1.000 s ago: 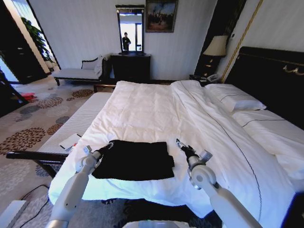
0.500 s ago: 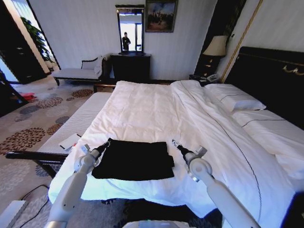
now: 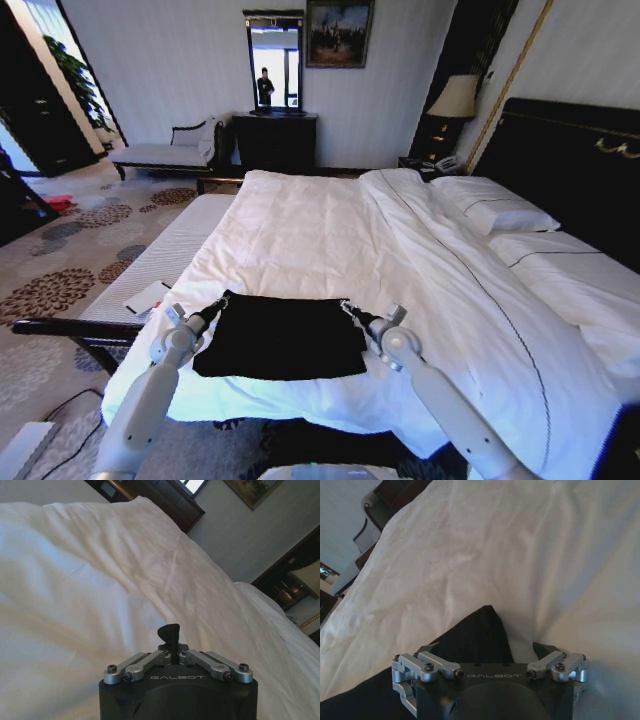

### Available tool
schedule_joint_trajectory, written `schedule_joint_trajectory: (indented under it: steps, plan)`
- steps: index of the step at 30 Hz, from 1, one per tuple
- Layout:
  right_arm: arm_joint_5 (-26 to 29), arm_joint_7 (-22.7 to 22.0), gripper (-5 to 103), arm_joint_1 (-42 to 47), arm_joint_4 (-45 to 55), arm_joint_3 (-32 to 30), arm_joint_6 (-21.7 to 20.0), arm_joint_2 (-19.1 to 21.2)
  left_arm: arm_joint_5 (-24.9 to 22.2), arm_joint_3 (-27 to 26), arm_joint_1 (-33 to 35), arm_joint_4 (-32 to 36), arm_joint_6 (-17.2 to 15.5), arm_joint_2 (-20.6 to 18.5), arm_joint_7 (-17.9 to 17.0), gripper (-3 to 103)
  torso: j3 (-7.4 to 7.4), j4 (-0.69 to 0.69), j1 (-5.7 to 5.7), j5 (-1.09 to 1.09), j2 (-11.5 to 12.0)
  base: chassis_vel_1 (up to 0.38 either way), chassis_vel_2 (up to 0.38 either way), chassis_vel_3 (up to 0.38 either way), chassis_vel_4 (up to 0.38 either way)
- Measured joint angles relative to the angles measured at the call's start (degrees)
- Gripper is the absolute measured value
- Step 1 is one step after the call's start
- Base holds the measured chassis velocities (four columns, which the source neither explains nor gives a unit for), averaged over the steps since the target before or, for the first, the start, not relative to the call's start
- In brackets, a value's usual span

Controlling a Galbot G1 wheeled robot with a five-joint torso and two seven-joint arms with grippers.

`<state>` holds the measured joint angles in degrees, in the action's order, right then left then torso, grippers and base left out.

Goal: Fold the clothes on the bed.

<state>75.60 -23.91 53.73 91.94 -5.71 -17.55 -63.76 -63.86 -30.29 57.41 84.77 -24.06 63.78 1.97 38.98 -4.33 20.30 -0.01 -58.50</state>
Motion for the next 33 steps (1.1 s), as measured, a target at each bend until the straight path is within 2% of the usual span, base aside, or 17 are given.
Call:
schedule_joint_trajectory:
  steps: [5, 8, 10, 13, 15, 16, 17, 19, 22, 24, 25, 28, 30, 33]
  plan:
    - [-0.3, 2.6, 102, -0.8, -1.8, 0.4, 0.7, -1.2, 0.0, -0.2, 0.3, 0.4, 0.0, -0.1, 0.0, 1, 0.00, 0.01, 0.00, 0.00, 0.0, 0.000, 0.000, 0.000, 0.000]
    - [-0.4, 4.6, 88, -1.3, -2.6, 0.8, 2.2, -1.5, 0.0, -0.4, 0.3, 0.4, 0.0, -0.2, 0.0, 1, 0.00, 0.00, 0.00, 0.00, 0.0, 0.000, 0.000, 0.000, 0.000]
    - [-0.4, 5.3, 88, -1.4, -2.8, 0.8, 2.7, -1.6, 0.1, -0.4, 0.3, 0.4, 0.0, -0.2, 0.0, 1, 0.00, 0.00, 0.00, 0.00, 0.0, 0.000, 0.000, 0.000, 0.000]
    - [-0.6, 7.2, 71, -1.6, -3.4, 1.1, 4.0, -2.1, 0.2, -0.4, 0.3, 0.5, 0.0, -0.2, 0.0, 1, 0.00, 0.01, 0.00, 0.01, 0.0, 0.000, 0.000, 0.000, 0.000]
    - [-0.7, 7.4, 71, -1.6, -3.4, 1.2, 4.2, -2.2, 0.3, -0.5, 0.3, 0.5, 0.0, -0.3, 0.0, 1, 0.00, 0.01, 0.00, 0.00, 0.0, 0.000, 0.000, 0.000, 0.000]
    - [-0.9, 7.6, 60, -1.6, -3.6, 1.3, 4.5, -2.3, 0.3, -0.5, 0.3, 0.5, 0.0, -0.3, 0.0, 1, 0.00, 0.01, 0.00, 0.00, 0.0, 0.000, 0.000, 0.000, 0.000]
    - [-1.1, 7.8, 60, -1.6, -3.7, 1.4, 4.8, -2.4, 0.3, -0.5, 0.3, 0.6, 0.0, -0.4, 0.0, 1, 0.00, 0.01, 0.00, 0.01, 0.0, 0.000, 0.000, 0.000, 0.000]
    - [-1.4, 7.9, 49, -1.6, -3.7, 1.4, 5.1, -2.4, 0.3, -0.6, 0.3, 0.7, 0.0, -0.5, 0.0, 1, 0.00, 0.01, 0.00, 0.00, 0.0, 0.000, 0.000, 0.000, 0.000]
    - [-1.6, 8.0, 43, -1.3, -3.7, 1.5, 5.4, -2.3, 0.3, -0.8, 0.3, 0.7, 0.0, -0.6, 0.0, 1, 0.00, 0.01, 0.00, 0.01, 0.0, 0.000, 0.000, 0.000, 0.000]
    - [-2.2, 8.0, 33, -1.1, -3.4, 1.4, 6.3, -2.1, 0.5, -0.8, 0.3, 0.7, 0.2, -0.7, 0.0, 1, 0.00, 0.00, 0.00, 0.01, 0.0, 0.000, 0.000, 0.000, 0.000]
    - [-2.2, 8.0, 33, -1.1, -3.4, 1.4, 6.3, -2.1, 0.5, -0.8, 0.3, 0.7, 0.2, -0.7, 0.0, 1, 0.00, 0.00, 0.00, 0.01, 0.0, 0.000, 0.000, 0.000, 0.000]
    - [-3.0, 7.9, 17, -1.0, -2.9, 1.0, 7.2, -2.0, 1.2, -0.9, 0.3, 0.7, 0.6, -0.8, 0.0, 1, 0.00, 0.01, 0.00, 0.01, 0.0, 0.000, 0.000, 0.000, 0.000]
    - [-3.0, 7.8, 17, -1.0, -2.6, 0.8, 7.4, -2.0, 1.2, -1.0, 0.3, 0.8, 0.6, -0.8, -0.1, 1, 0.00, 0.01, 0.00, 0.00, 0.0, 0.000, 0.000, 0.000, 0.000]
    - [-3.0, 7.7, 3, -1.1, -1.8, 0.4, 8.5, -1.7, 1.2, -1.2, 0.2, 1.1, 0.7, -1.0, -0.1, 1, 0.00, 0.01, 0.00, 0.01, 0.0, 0.000, 0.000, 0.000, 0.000]
